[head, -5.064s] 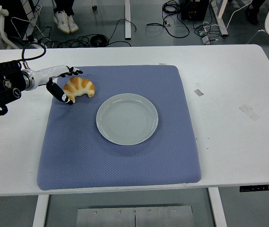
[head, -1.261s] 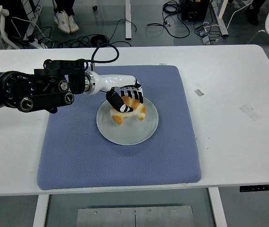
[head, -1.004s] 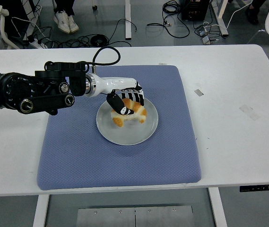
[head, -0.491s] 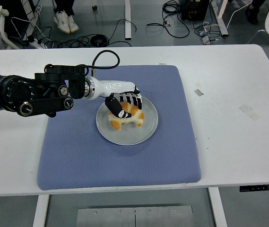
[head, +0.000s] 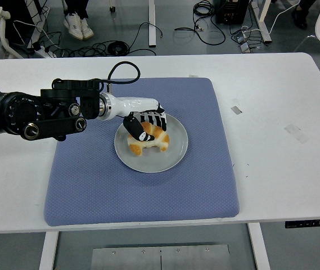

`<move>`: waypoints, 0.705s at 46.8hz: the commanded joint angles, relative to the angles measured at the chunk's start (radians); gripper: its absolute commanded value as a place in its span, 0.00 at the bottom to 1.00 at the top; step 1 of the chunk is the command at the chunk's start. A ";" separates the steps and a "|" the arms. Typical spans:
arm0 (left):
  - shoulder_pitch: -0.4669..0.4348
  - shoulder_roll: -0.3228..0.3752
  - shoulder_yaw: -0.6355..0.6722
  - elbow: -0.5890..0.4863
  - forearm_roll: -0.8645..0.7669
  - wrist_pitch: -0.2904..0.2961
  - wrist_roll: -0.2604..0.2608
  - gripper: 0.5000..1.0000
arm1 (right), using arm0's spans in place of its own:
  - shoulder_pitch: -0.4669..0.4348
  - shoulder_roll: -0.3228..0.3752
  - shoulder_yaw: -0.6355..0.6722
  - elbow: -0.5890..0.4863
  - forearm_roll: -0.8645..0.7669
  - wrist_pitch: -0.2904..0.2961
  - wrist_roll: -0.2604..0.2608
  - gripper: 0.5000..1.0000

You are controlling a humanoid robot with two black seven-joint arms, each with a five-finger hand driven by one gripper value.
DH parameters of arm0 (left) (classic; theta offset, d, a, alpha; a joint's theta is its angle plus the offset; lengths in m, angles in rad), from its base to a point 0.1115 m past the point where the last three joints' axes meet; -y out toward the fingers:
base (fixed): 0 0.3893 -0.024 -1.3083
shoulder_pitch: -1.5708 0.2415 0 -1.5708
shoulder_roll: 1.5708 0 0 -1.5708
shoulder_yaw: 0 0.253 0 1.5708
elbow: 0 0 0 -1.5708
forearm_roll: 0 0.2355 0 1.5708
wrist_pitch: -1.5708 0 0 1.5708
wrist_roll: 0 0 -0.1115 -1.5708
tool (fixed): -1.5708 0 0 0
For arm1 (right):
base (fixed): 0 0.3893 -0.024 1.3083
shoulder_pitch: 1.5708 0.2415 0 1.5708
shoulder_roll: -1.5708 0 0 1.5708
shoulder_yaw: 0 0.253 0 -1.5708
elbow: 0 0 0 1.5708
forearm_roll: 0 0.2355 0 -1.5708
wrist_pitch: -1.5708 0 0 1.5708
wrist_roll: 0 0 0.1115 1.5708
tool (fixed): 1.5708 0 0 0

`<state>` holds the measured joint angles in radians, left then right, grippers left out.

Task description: Place the bread on the plate

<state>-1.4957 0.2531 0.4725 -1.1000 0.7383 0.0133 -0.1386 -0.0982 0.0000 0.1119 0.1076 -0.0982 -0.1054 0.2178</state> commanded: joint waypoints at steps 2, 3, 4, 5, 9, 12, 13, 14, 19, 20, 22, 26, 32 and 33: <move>-0.003 -0.002 -0.002 -0.001 -0.003 -0.004 0.001 0.67 | 0.000 0.000 0.000 0.000 0.000 0.000 0.000 1.00; -0.003 0.000 -0.003 -0.001 -0.003 -0.006 0.001 0.71 | 0.000 0.000 0.000 0.000 0.000 0.000 0.000 1.00; -0.003 0.000 -0.005 0.000 -0.005 -0.007 0.001 0.73 | 0.000 0.000 0.000 0.000 0.000 0.000 0.000 1.00; -0.003 0.000 -0.006 0.000 -0.007 -0.009 0.002 0.74 | 0.000 0.000 0.000 0.000 0.000 0.000 0.000 1.00; -0.003 0.002 -0.008 -0.001 -0.017 -0.022 0.004 0.83 | 0.000 0.000 0.000 0.000 -0.002 0.000 0.000 1.00; -0.005 0.002 -0.011 -0.001 -0.022 -0.027 0.004 0.89 | 0.000 0.000 0.000 0.000 -0.002 0.000 0.000 1.00; -0.003 0.003 -0.011 -0.001 -0.022 -0.027 0.004 0.91 | 0.000 0.000 0.000 0.001 0.000 0.001 0.000 1.00; -0.003 0.002 -0.011 -0.001 -0.020 -0.029 0.002 0.92 | 0.000 0.000 0.000 0.000 0.000 0.000 0.000 1.00; -0.008 0.005 -0.012 -0.001 -0.023 -0.039 0.004 0.94 | 0.000 0.000 0.000 0.000 0.000 0.000 0.000 1.00; -0.009 0.005 -0.015 -0.001 -0.025 -0.042 0.004 0.94 | 0.000 0.000 0.000 0.000 0.000 0.000 0.000 1.00; -0.012 0.006 -0.020 -0.001 -0.031 -0.042 0.004 0.94 | 0.000 0.000 0.000 0.000 0.000 0.000 0.000 1.00; -0.026 0.018 -0.035 -0.003 -0.057 -0.042 -0.002 0.95 | 0.000 0.000 0.000 0.000 0.000 0.000 0.000 1.00; -0.046 0.025 -0.045 0.000 -0.088 -0.035 -0.001 0.96 | 0.000 0.000 0.000 0.001 0.000 0.000 0.000 1.00; -0.049 0.026 -0.049 0.002 -0.088 -0.035 -0.001 0.96 | 0.000 0.000 0.000 0.000 0.000 0.001 0.000 1.00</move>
<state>-1.5356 0.2775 0.4300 -1.1014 0.6546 -0.0232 -0.1404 -0.0983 0.0000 0.1119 0.1075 -0.0983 -0.1057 0.2178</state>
